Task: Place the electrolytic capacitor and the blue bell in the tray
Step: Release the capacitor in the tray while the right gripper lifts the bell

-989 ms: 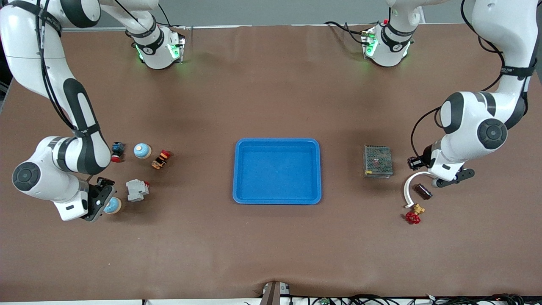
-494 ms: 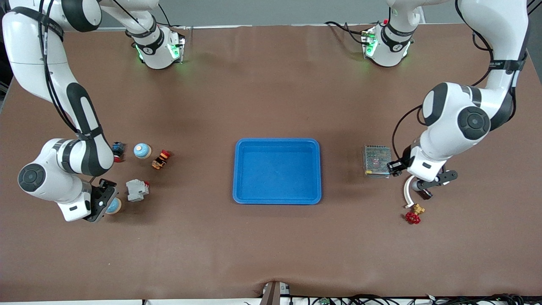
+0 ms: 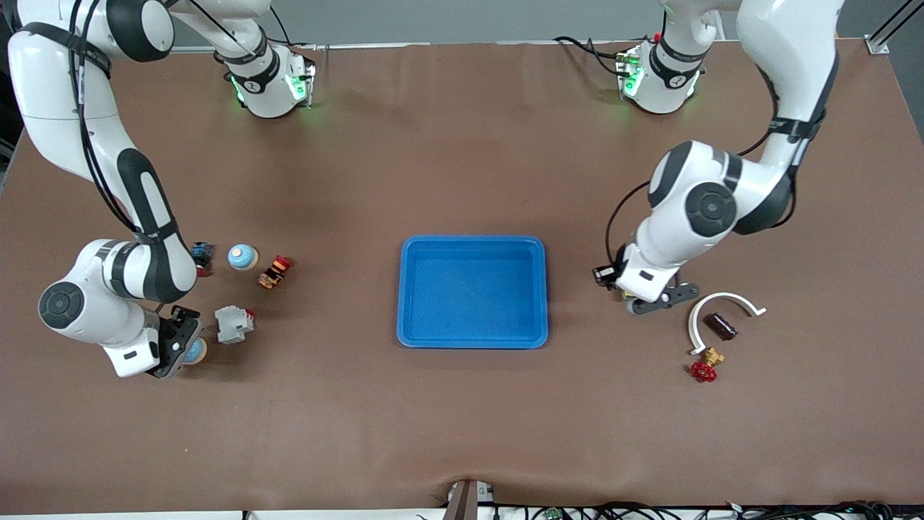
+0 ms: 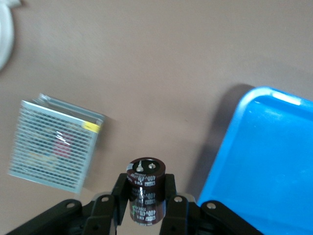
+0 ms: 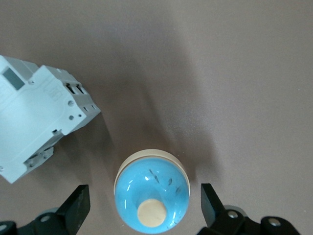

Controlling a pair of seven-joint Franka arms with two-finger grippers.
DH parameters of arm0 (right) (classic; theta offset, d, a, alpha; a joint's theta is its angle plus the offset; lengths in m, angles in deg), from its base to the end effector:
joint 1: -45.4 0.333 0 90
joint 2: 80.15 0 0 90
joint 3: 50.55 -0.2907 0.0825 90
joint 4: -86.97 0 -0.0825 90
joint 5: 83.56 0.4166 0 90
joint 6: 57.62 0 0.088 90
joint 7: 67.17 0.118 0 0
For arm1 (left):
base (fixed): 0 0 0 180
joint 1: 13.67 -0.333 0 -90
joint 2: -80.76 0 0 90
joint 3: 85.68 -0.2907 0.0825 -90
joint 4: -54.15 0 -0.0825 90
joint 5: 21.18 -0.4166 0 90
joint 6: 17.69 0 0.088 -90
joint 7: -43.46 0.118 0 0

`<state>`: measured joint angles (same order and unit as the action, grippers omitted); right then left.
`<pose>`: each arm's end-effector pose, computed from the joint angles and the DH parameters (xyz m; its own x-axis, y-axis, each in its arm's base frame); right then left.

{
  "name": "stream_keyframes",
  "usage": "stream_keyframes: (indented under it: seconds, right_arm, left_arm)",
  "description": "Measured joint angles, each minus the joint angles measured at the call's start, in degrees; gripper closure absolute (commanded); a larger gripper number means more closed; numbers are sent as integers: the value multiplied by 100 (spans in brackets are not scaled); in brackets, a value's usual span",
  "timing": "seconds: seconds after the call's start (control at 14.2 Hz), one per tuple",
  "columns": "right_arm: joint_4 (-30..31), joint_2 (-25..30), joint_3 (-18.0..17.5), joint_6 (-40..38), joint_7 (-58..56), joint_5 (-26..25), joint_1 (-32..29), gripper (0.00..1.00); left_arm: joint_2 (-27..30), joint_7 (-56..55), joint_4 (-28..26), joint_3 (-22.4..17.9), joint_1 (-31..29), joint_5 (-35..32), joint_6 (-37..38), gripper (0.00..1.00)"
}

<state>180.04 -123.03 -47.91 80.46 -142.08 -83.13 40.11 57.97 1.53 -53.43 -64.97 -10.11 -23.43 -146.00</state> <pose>0.6933 -0.0941 0.1336 0.3845 0.9230 -0.0154 0.9225 -0.3836 0.0433 0.5914 -0.2581 0.2565 0.9506 0.3004 -0.0784 0.3059 -0.9492 0.0730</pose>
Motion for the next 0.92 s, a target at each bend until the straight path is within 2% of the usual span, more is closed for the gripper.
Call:
stream_keyframes:
  seconds: [0.56, 0.78, 0.92]
  right_arm:
    - [111, -75, 2, 267, -2, 0, -14, 0]
    - [112, -92, 1, 285, -2, 0, -26, 0]
    - [113, -96, 1, 286, -2, 12, -31, 0]
  left_arm:
    - [-1215, -2451, 1004, -5, 1124, -395, -119, 100]
    - [-1568, -2963, 1322, -12, 1472, -429, -127, 100]
    - [-1664, -3064, 1351, -15, 1542, -468, -117, 100]
